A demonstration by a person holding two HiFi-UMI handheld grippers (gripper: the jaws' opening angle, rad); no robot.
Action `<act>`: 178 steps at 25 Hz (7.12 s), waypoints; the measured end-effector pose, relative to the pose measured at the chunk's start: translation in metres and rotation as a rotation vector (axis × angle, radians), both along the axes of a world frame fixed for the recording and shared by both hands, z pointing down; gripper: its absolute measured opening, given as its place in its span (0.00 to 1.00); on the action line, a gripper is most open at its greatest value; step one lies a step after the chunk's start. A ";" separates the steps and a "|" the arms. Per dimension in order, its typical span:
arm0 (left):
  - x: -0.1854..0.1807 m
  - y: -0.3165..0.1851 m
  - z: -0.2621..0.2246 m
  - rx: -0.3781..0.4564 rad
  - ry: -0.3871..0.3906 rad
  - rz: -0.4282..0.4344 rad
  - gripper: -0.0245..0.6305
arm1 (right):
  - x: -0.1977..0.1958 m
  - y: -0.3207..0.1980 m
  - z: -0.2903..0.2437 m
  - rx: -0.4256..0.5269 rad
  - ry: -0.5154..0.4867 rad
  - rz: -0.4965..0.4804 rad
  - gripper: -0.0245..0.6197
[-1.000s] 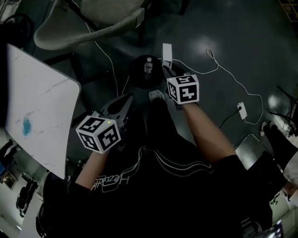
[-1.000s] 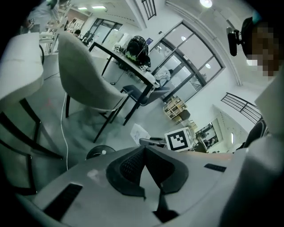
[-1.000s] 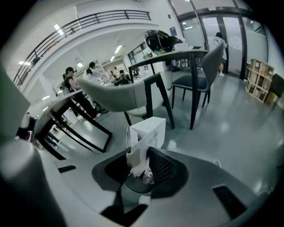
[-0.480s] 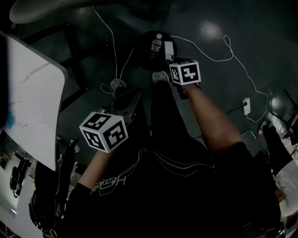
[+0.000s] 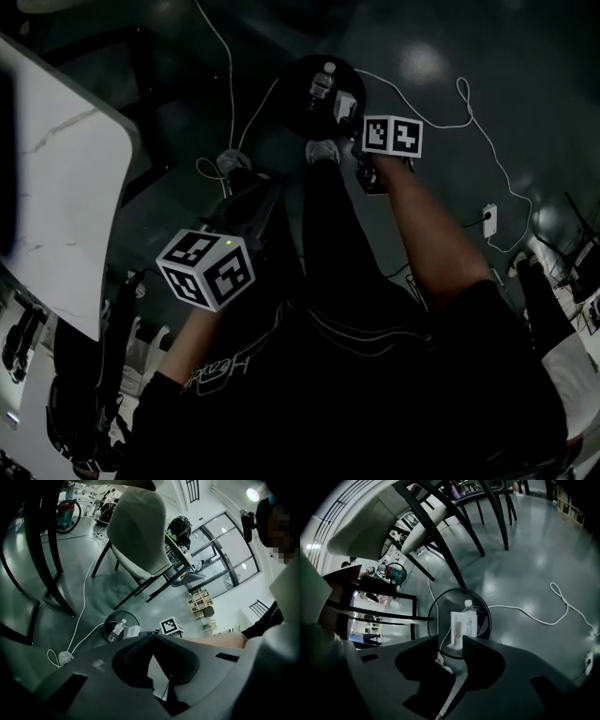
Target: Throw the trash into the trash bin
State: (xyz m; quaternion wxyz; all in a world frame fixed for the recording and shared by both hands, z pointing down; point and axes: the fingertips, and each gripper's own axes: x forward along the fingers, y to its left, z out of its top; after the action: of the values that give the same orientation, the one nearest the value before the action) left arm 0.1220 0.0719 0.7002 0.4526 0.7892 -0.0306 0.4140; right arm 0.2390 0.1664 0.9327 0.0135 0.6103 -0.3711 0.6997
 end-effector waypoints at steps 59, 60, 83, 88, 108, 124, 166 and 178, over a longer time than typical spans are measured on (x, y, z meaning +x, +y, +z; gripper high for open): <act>-0.316 -0.335 -0.305 0.507 0.368 -0.828 0.04 | -0.349 -0.439 -0.569 1.139 0.429 -1.119 0.11; -0.327 -0.341 -0.305 0.511 0.366 -0.844 0.04 | -0.357 -0.446 -0.568 1.138 0.421 -1.127 0.11; -0.446 -0.400 -0.270 0.463 0.379 -1.024 0.04 | -0.436 -0.535 -0.463 0.888 0.504 -1.407 0.36; -0.452 -0.400 -0.256 0.434 0.358 -1.034 0.04 | -0.434 -0.556 -0.423 0.798 0.555 -1.440 0.47; -0.459 -0.393 -0.231 0.392 0.318 -1.021 0.04 | -0.427 -0.568 -0.370 0.670 0.595 -1.470 0.22; -0.432 -0.378 -0.239 0.395 0.313 -0.940 0.04 | -0.415 -0.551 -0.433 0.814 0.612 -1.255 0.15; -0.024 0.066 -0.358 0.323 0.649 0.166 0.04 | -0.037 0.045 -0.657 0.858 1.045 -0.086 0.15; 0.012 0.102 -0.313 0.280 0.550 0.272 0.04 | -0.003 0.104 -0.602 0.771 0.980 0.081 0.15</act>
State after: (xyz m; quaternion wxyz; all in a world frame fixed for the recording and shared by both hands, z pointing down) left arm 0.1335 0.1738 0.3873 0.2716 0.9228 0.1417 0.2337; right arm 0.2361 0.2703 0.3303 -0.0656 0.8350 -0.5241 0.1540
